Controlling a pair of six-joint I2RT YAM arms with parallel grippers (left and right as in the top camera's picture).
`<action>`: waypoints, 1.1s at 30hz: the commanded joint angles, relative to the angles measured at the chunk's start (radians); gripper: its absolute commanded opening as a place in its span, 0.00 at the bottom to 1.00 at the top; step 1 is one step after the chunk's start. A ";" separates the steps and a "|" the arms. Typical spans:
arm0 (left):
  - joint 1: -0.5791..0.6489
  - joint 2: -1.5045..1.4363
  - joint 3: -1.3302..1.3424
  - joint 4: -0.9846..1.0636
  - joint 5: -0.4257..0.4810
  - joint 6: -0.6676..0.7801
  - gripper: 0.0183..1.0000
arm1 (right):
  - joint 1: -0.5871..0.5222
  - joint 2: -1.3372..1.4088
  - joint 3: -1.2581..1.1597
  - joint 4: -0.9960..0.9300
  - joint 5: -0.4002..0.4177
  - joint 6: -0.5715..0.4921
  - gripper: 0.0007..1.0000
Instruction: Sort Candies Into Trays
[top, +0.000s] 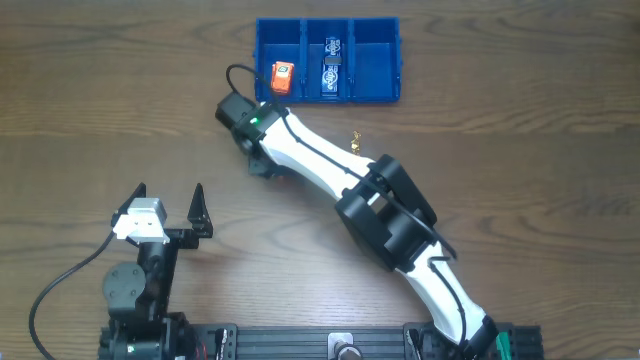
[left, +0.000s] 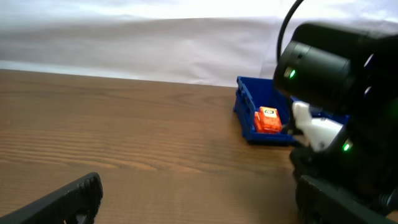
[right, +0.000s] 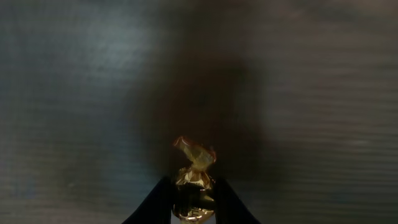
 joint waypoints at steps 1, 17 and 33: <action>0.002 -0.006 -0.013 -0.048 0.039 -0.012 1.00 | -0.044 -0.212 0.063 -0.059 0.163 -0.051 0.16; 0.002 -0.006 -0.013 -0.047 0.039 -0.012 1.00 | -0.431 -0.291 0.066 0.206 0.219 -0.397 0.18; 0.002 -0.006 -0.013 -0.047 0.039 -0.012 1.00 | -0.478 -0.106 0.065 0.232 0.157 -0.398 0.18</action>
